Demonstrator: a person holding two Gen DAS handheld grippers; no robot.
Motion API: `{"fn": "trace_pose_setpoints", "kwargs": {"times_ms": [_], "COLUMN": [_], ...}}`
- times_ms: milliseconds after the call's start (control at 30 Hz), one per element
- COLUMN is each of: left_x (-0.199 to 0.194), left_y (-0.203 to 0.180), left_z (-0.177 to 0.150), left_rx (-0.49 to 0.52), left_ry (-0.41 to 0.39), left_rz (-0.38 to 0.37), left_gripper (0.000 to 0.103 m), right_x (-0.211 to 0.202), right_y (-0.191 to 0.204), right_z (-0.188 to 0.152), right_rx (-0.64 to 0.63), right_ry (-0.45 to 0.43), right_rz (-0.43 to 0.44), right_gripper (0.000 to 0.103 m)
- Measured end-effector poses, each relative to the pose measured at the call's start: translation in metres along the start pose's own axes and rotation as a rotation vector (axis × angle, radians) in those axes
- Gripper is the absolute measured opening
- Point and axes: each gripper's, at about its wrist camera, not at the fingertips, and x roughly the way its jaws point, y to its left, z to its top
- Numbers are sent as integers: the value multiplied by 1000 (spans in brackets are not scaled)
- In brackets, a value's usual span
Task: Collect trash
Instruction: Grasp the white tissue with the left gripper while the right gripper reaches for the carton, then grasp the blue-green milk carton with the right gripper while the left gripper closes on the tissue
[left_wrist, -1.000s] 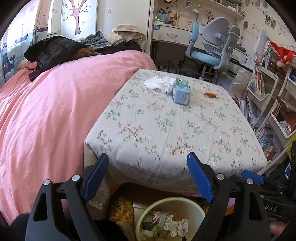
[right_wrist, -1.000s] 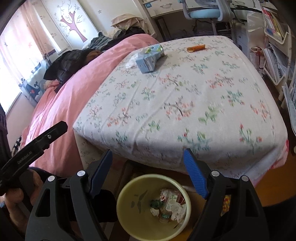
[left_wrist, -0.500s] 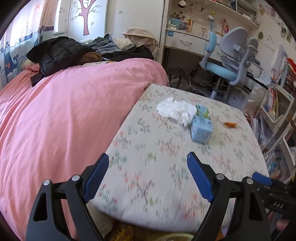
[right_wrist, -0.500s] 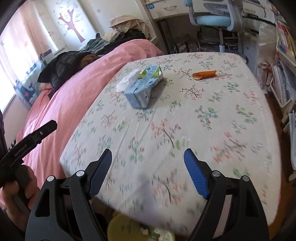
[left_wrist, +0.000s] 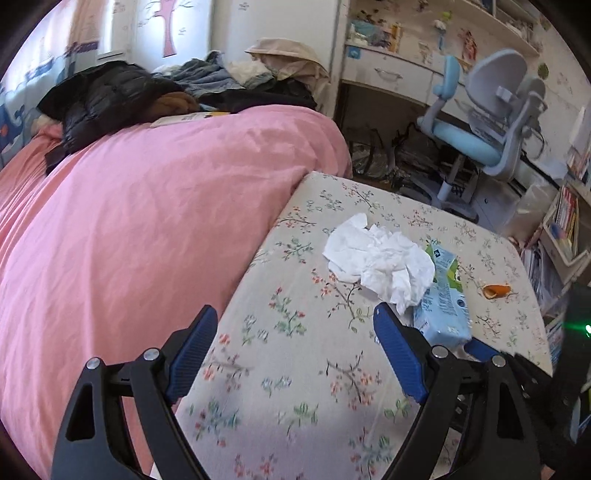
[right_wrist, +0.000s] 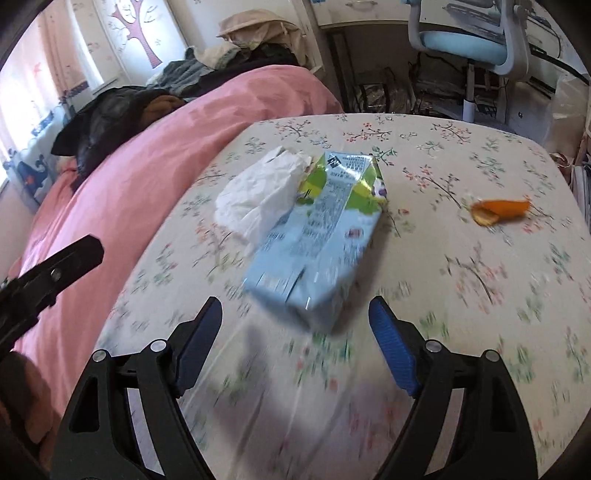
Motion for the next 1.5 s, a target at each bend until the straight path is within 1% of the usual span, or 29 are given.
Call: {"fn": "trace_pose_setpoints", "kwargs": {"times_ms": [100,200,233,267,300,400,567,633,700,767,867,900,933,967,1033,1067,1100,1133,1167,1200,1267,1400,1500], "left_x": [16,33,38,43,47,59,70,74,78,83,92,94,96,98,100,99,95,91,85,79,65,39,17], "left_y": [-7,-14,-16,-20,-23,-33,-46,-53,-60,-68,-78,-79,-81,-83,-86,-85,-84,-84,-82,-78,-68,-53,-45], "left_z": [8,18,21,23,26,32,37,38,37,34,31,30,28,27,24,22,21,21,21,21,20,12,1], "left_rx": [34,47,56,70,83,119,142,158,182,216,243,243,243,244,249,249,252,255,256,249,219,193,199], "left_ry": [16,30,34,36,36,45,50,53,58,64,74,77,80,90,130,158,157,149,144,143,142,154,149], "left_rz": [-2,-30,-36,-38,-41,-57,-88,-97,-107,-101,-84,-82,-81,-91,-135,-167,-180,-188,-206,-229,-277,-337,-335], "left_gripper": [82,82,82,82,82,82,82,82,82,82,82,82,82,78,34,26,22,19,17,15,14,14,14], "right_x": [14,20,20,19,18,10,-8,-16,-20,-24,-26,-26,-26,-25,-24,-22,-20,-19,-19,-19,-21,-30,-38], "right_y": [-8,-18,-21,-23,-27,-39,-59,-62,-60,-60,-67,-69,-71,-71,-71,-71,-71,-70,-69,-68,-64,-55,-56], "right_z": [11,19,21,21,21,18,8,3,-4,-8,-9,-8,-6,-5,0,2,3,5,5,4,1,-9,-19], "right_rx": [5,9,1,-10,-22,-28,-11,-46,-110,-138,-93,-68,-54,-44,-25,-19,-16,-17,-21,-24,-36,-93,-111], "right_ry": [-12,-18,-15,-12,7,50,128,177,231,231,213,197,184,170,138,135,131,128,128,136,144,161,178], "right_rz": [-11,7,15,26,33,54,109,124,120,110,127,114,102,97,92,90,88,86,85,90,88,77,77], "right_gripper": [78,78,76,73,64,55,55,55,55,55,64,72,76,76,76,76,76,72,68,60,60,60,60]}}
